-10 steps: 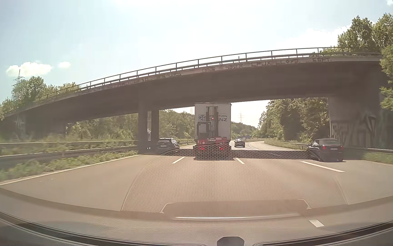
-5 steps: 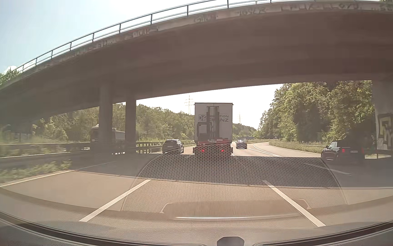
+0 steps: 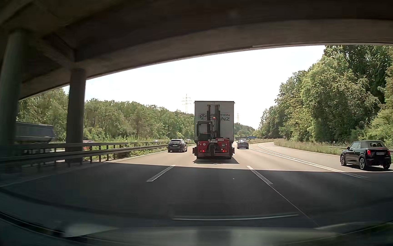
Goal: Follow the waypoints while adhering to traffic rules and regulations
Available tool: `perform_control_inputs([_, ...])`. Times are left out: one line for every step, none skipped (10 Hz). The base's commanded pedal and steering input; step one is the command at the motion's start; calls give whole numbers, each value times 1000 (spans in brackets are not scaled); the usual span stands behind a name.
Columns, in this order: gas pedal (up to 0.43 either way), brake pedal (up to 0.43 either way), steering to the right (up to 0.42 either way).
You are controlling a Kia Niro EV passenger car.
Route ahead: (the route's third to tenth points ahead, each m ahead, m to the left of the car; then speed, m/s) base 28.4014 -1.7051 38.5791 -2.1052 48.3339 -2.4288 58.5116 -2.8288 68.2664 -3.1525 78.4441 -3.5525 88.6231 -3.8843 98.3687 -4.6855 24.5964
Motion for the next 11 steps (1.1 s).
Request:
perform_control_inputs([240,30,6])
perform_control_inputs([240,30,6])
perform_control_inputs([240,30,6])
perform_control_inputs([240,30,6])
perform_control_inputs([240,30,6])
perform_control_inputs([240,30,7])
perform_control_inputs([240,30,7])
perform_control_inputs([240,30,7])
perform_control_inputs([197,30,8])
perform_control_inputs([118,30,8])
perform_control_inputs([59,30,8])
